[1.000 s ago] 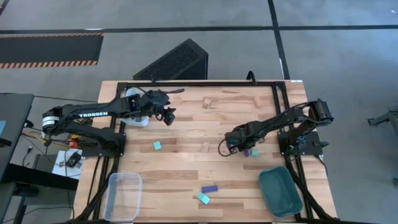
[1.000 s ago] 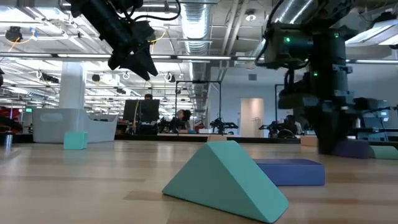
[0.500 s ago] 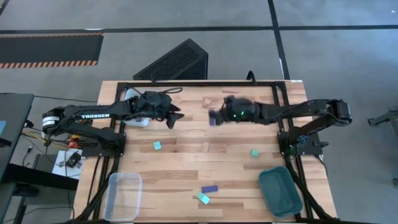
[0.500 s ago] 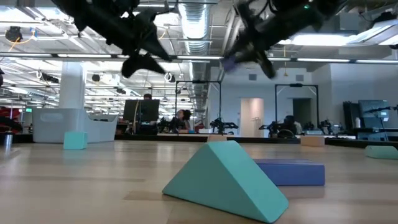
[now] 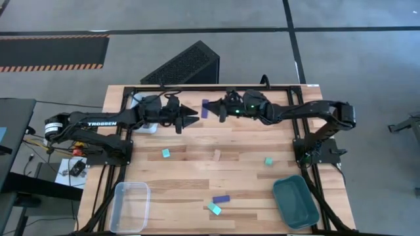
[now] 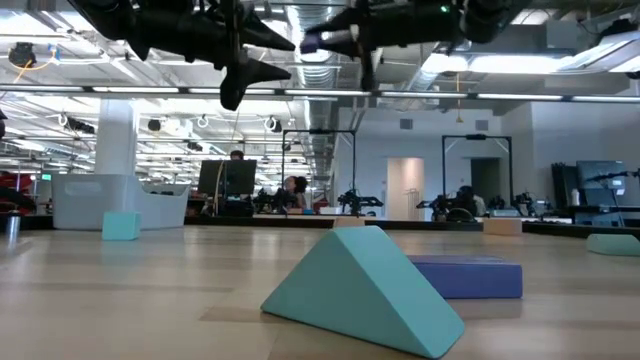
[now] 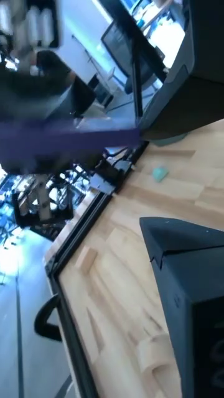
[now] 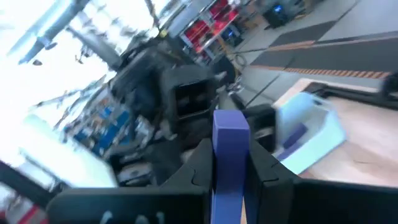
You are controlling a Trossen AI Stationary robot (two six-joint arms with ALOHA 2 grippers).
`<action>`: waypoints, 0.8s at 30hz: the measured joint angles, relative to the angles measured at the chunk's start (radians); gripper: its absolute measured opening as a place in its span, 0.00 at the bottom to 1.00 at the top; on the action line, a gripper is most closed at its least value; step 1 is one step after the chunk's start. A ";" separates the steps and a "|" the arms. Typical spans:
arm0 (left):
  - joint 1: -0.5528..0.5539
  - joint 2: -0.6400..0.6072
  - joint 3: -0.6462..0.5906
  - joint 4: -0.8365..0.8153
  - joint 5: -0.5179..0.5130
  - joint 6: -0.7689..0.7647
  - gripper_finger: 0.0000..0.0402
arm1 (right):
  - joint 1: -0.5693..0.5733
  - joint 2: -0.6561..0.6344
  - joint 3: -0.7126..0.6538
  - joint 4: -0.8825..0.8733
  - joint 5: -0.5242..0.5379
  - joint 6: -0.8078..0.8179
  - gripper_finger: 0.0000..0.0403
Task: Sort & place blocks by color
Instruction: Put the top violet block into the white bin
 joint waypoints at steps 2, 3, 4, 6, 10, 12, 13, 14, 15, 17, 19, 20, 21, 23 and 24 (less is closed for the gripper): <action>0.002 0.000 0.000 0.008 -0.001 0.000 0.49 | 0.001 0.026 0.054 -0.040 -0.027 -0.024 0.11; 0.003 0.000 0.000 0.013 -0.002 0.005 0.49 | 0.000 0.040 0.082 -0.058 -0.041 -0.032 0.11; 0.006 0.000 -0.001 0.013 -0.002 0.008 0.49 | -0.001 0.054 0.106 -0.077 -0.053 -0.043 0.11; 0.015 0.001 -0.002 0.020 0.014 0.011 0.49 | -0.001 0.081 0.150 -0.105 -0.080 -0.060 0.11; 0.034 0.000 -0.003 0.041 0.098 0.023 0.49 | 0.006 0.107 0.211 -0.137 -0.095 -0.087 0.11; 0.041 0.000 -0.003 0.030 0.137 0.029 0.49 | 0.007 0.109 0.225 -0.151 -0.099 -0.104 0.11; 0.045 0.000 -0.003 0.029 0.158 0.030 0.49 | 0.005 0.103 0.228 -0.155 -0.102 -0.110 0.11; 0.050 0.000 -0.003 0.033 0.181 0.031 0.49 | 0.002 0.094 0.230 -0.156 -0.103 -0.113 0.11; 0.055 0.000 -0.001 0.037 0.205 0.032 0.49 | 0.000 0.085 0.232 -0.150 -0.100 -0.116 0.11; 0.067 0.000 0.000 0.043 0.255 0.032 0.49 | -0.011 0.055 0.233 -0.177 -0.096 -0.123 0.11; 0.079 0.000 0.000 0.066 0.313 0.031 0.49 | -0.019 0.026 0.233 -0.222 -0.092 -0.138 0.11; 0.082 0.000 0.000 0.088 0.336 0.030 0.49 | -0.023 0.018 0.233 -0.239 -0.093 -0.142 0.11; 0.083 0.000 0.000 0.108 0.350 0.025 0.49 | -0.024 0.012 0.234 -0.257 -0.095 -0.142 0.11; 0.082 0.000 0.000 0.135 0.347 0.025 0.49 | -0.023 0.009 0.233 -0.295 -0.098 -0.144 0.11; 0.081 0.000 0.000 0.141 0.328 0.025 0.49 | -0.020 0.011 0.232 -0.303 -0.099 -0.148 0.11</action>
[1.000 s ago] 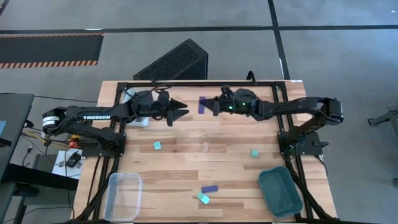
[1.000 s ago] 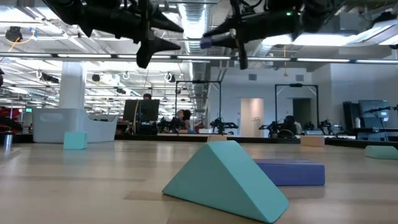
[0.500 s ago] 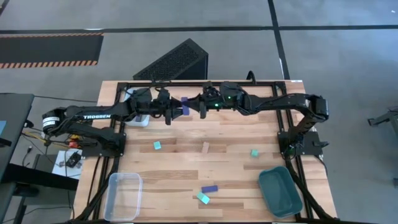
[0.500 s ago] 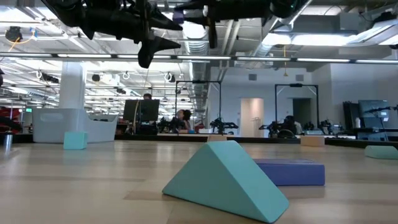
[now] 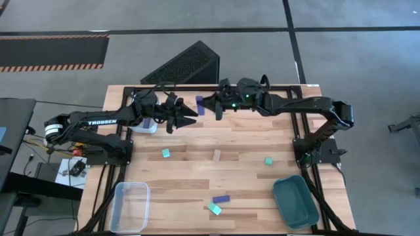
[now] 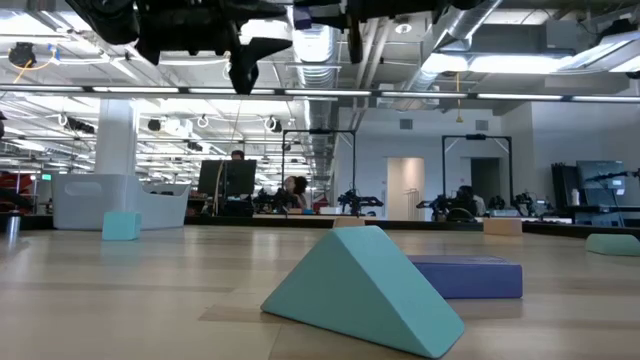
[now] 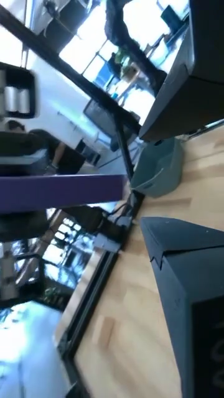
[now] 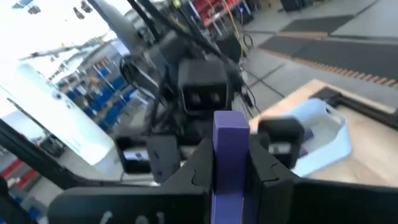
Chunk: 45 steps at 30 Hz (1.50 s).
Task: Sort & place blocks by color
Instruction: Put the top violet block into the white bin
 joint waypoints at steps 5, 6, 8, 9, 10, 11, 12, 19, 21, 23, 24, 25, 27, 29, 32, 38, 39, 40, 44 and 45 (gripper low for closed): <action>0.009 0.000 0.000 -0.022 -0.087 0.000 0.49 | 0.023 0.027 0.000 0.002 0.008 -0.013 0.11; 0.011 0.000 0.000 -0.029 -0.090 0.003 0.49 | 0.024 0.027 -0.001 0.001 0.015 -0.013 0.11; 0.013 0.000 0.000 -0.032 -0.089 0.021 0.49 | 0.025 0.026 -0.001 0.004 0.035 -0.025 0.11; 0.013 0.000 0.000 -0.029 -0.090 0.028 0.49 | 0.025 0.026 -0.001 0.005 0.039 -0.030 0.11; 0.013 0.000 0.000 -0.023 -0.090 0.034 0.49 | 0.025 0.026 -0.001 0.006 0.040 -0.033 0.11; 0.013 0.001 0.000 -0.014 -0.090 0.036 0.49 | 0.024 0.026 -0.001 0.008 0.040 -0.033 0.11; 0.013 0.001 0.000 -0.001 -0.089 0.037 0.49 | 0.023 0.026 -0.001 0.010 0.040 -0.037 0.11; 0.010 0.000 0.000 0.072 -0.077 -0.026 0.49 | 0.025 0.025 -0.001 0.010 0.040 -0.075 0.11; 0.009 0.000 0.000 0.069 -0.078 -0.040 0.49 | 0.026 0.025 -0.001 0.010 0.040 -0.086 0.11; 0.008 0.002 0.000 0.072 -0.086 -0.052 0.49 | 0.025 0.025 -0.001 0.021 0.033 -0.089 0.11; 0.004 0.012 0.000 0.081 -0.092 -0.057 0.49 | 0.025 0.025 -0.001 0.028 0.024 -0.089 0.11; 0.000 0.025 0.000 0.090 -0.098 -0.069 0.48 | 0.025 0.025 -0.001 0.035 0.021 -0.089 0.11; -0.003 0.048 0.000 0.126 -0.098 -0.097 0.45 | 0.025 0.025 0.000 0.038 0.021 -0.089 0.11; -0.009 0.075 0.001 0.195 -0.094 -0.124 0.41 | 0.025 0.025 0.000 0.039 0.020 -0.090 0.11; -0.012 0.107 0.001 0.232 -0.087 -0.148 0.33 | 0.030 0.025 0.000 0.037 0.021 -0.092 0.11; -0.012 0.113 0.001 0.268 -0.085 -0.105 0.09 | 0.035 0.024 0.000 0.033 0.022 -0.083 0.11; -0.012 0.110 0.001 0.268 -0.085 -0.093 0.06 | 0.035 0.023 0.000 0.034 0.022 -0.083 0.12; -0.012 0.107 0.001 0.265 -0.086 -0.086 0.06 | 0.035 0.023 0.000 0.034 0.022 -0.083 0.15; -0.013 0.071 0.001 0.151 -0.143 -0.058 0.07 | 0.023 0.020 0.000 0.007 0.023 -0.085 0.30; -0.013 0.053 0.002 0.084 -0.178 -0.042 0.07 | 0.017 0.018 0.000 -0.015 0.029 -0.078 0.34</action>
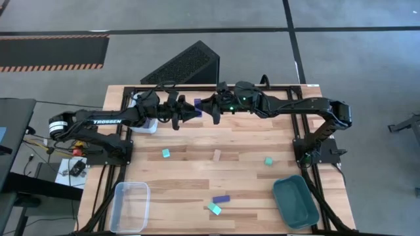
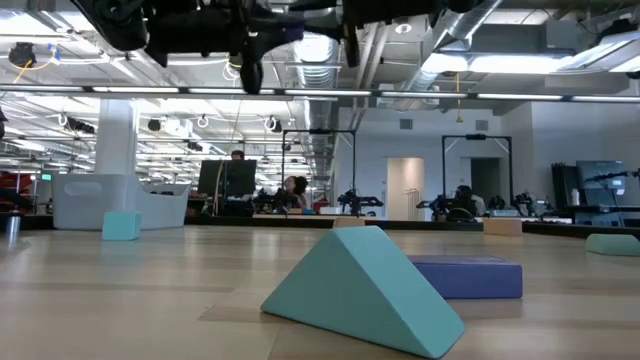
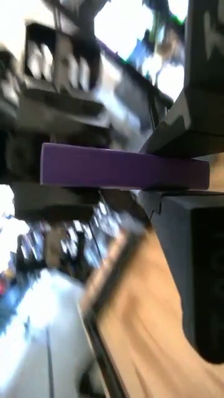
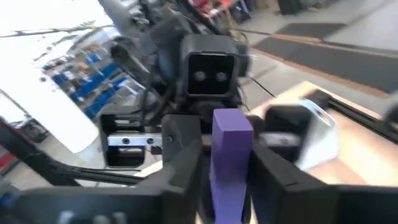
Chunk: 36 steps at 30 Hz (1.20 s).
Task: Sort & place blocks by color
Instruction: Put the top violet block into the white bin, then put the violet block into the white bin
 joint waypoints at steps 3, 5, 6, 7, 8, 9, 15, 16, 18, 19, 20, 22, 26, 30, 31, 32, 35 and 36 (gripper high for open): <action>0.001 -0.089 -0.001 -0.340 -0.167 0.043 0.07 | -0.036 -0.027 0.000 -0.104 0.014 0.065 0.44; 0.004 -0.156 -0.004 -0.592 -0.325 0.059 0.07 | -0.058 -0.061 0.002 -0.182 0.015 0.070 0.48; 0.006 -0.196 -0.004 -0.700 -0.408 0.059 0.07 | -0.064 -0.074 0.004 -0.221 0.016 0.066 0.50; 0.011 -0.238 -0.004 -0.798 -0.491 0.051 0.07 | -0.069 -0.083 0.004 -0.268 0.024 0.060 0.50; 0.017 -0.276 -0.003 -0.893 -0.574 0.034 0.07 | -0.074 -0.087 0.001 -0.305 0.039 0.050 0.51; 0.025 -0.308 -0.003 -0.989 -0.670 0.001 0.08 | -0.077 -0.090 -0.001 -0.329 0.048 0.040 0.51; 0.106 -0.389 -0.018 -1.360 -0.848 -0.277 0.08 | -0.079 -0.096 0.000 -0.309 0.064 0.036 0.46; 0.117 -0.385 -0.031 -1.371 -0.832 -0.289 0.08 | -0.079 -0.093 0.000 -0.300 0.064 0.043 0.45; 0.136 -0.376 -0.061 -1.366 -0.793 -0.325 0.08 | -0.073 -0.093 0.000 -0.296 0.065 0.043 0.44; 0.147 -0.369 -0.075 -1.370 -0.777 -0.347 0.09 | -0.068 -0.093 0.000 -0.293 0.068 0.044 0.43; 0.157 -0.360 -0.087 -1.371 -0.763 -0.364 0.10 | -0.063 -0.093 0.000 -0.295 0.072 0.047 0.42; 0.177 -0.341 -0.106 -1.370 -0.742 -0.373 0.14 | -0.053 -0.093 0.000 -0.308 0.075 0.047 0.41; 0.222 -0.299 -0.129 -1.371 -0.727 -0.389 0.24 | -0.032 -0.096 0.000 -0.307 0.079 0.059 0.39; 0.257 -0.266 -0.130 -1.365 -0.715 -0.343 0.32 | -0.003 -0.096 0.000 -0.334 0.080 0.067 0.38; 0.263 -0.262 -0.130 -1.363 -0.706 -0.329 0.33 | 0.003 -0.096 0.000 -0.365 0.080 0.058 0.39; 0.267 -0.262 -0.130 -1.357 -0.698 -0.311 0.35 | 0.006 -0.097 0.000 -0.415 0.080 0.043 0.39; 0.267 -0.278 -0.128 -1.324 -0.658 -0.237 0.37 | 0.008 -0.116 -0.001 -0.664 0.100 -0.001 0.40; 0.260 -0.290 -0.121 -1.323 -0.657 -0.230 0.37 | 0.008 -0.120 0.000 -0.732 0.129 -0.007 0.40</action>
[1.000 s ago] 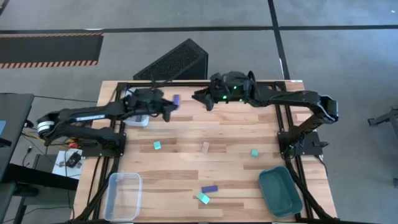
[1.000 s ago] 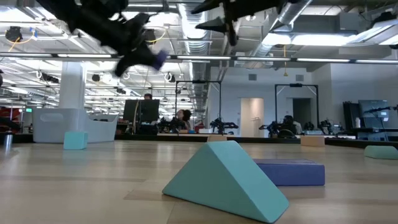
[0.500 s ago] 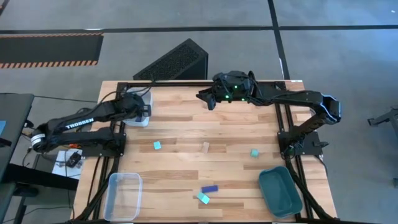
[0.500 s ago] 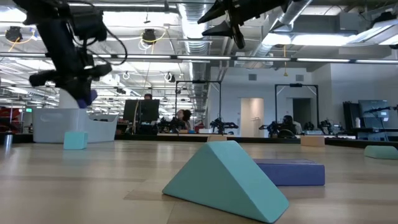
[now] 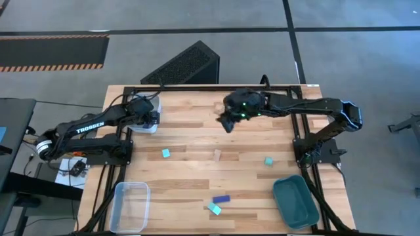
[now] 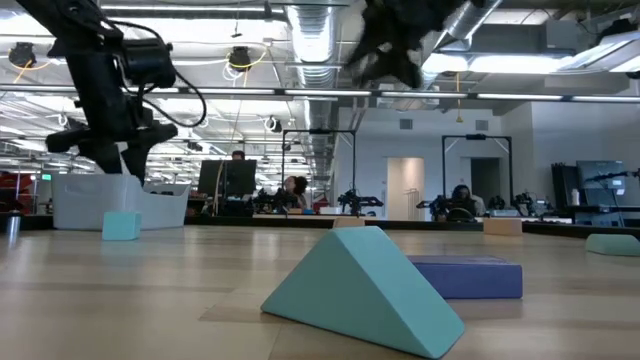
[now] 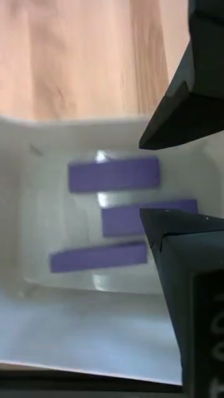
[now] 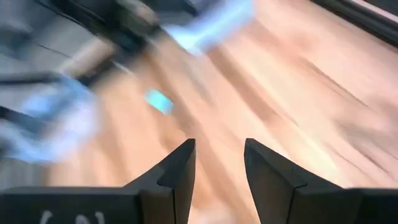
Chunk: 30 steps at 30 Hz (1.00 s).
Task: Sort & place blocks by color
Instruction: Put the violet block into the white bin
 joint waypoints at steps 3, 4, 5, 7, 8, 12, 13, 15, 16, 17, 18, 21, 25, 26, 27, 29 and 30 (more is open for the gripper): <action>-0.039 -0.042 0.030 0.020 -0.041 -0.018 0.36 | -0.001 -0.019 -0.006 -0.194 0.079 -0.019 0.41; -0.058 -0.058 0.039 0.036 -0.059 -0.027 0.36 | 0.007 -0.030 -0.010 -0.228 0.098 -0.033 0.41; -0.079 -0.078 0.045 0.061 -0.072 -0.036 0.35 | 0.016 -0.040 -0.016 -0.230 0.119 -0.045 0.42; -0.126 -0.114 0.050 0.133 -0.082 -0.050 0.33 | 0.031 -0.073 -0.057 -0.268 0.169 -0.055 0.42; -0.154 -0.124 0.051 0.185 -0.086 -0.051 0.33 | 0.039 -0.087 -0.083 -0.288 0.189 -0.052 0.42; -0.281 -0.140 0.052 0.309 -0.132 -0.053 0.29 | 0.074 -0.159 -0.226 -0.216 0.216 0.026 0.41; -0.315 -0.138 0.052 0.325 -0.149 -0.059 0.29 | 0.090 -0.182 -0.264 -0.192 0.206 0.053 0.41; -0.386 -0.134 0.052 0.337 -0.191 -0.080 0.28 | 0.134 -0.215 -0.330 -0.115 0.184 0.108 0.41; -0.425 -0.129 0.052 0.352 -0.206 -0.094 0.27 | 0.161 -0.230 -0.358 -0.069 0.178 0.134 0.41; -0.463 -0.125 0.052 0.359 -0.219 -0.110 0.27 | 0.189 -0.249 -0.385 -0.039 0.178 0.157 0.41; -0.502 -0.121 0.052 0.363 -0.236 -0.127 0.26 | 0.218 -0.262 -0.408 -0.006 0.181 0.177 0.41; -0.618 -0.100 0.052 0.397 -0.268 -0.167 0.25 | 0.302 -0.277 -0.463 0.105 0.236 0.219 0.41; -0.749 -0.043 0.051 0.483 -0.238 -0.144 0.25 | 0.398 -0.243 -0.529 0.247 0.326 0.230 0.42; -0.780 -0.023 0.052 0.518 -0.229 -0.145 0.24 | 0.418 -0.220 -0.542 0.284 0.333 0.224 0.42; -0.809 -0.005 0.051 0.537 -0.226 -0.147 0.25 | 0.432 -0.198 -0.556 0.311 0.331 0.213 0.42; -0.859 0.040 0.050 0.626 -0.228 -0.142 0.25 | 0.456 -0.147 -0.568 0.349 0.307 0.204 0.42; -0.879 0.060 0.052 0.660 -0.229 -0.135 0.25 | 0.467 -0.125 -0.568 0.363 0.282 0.203 0.41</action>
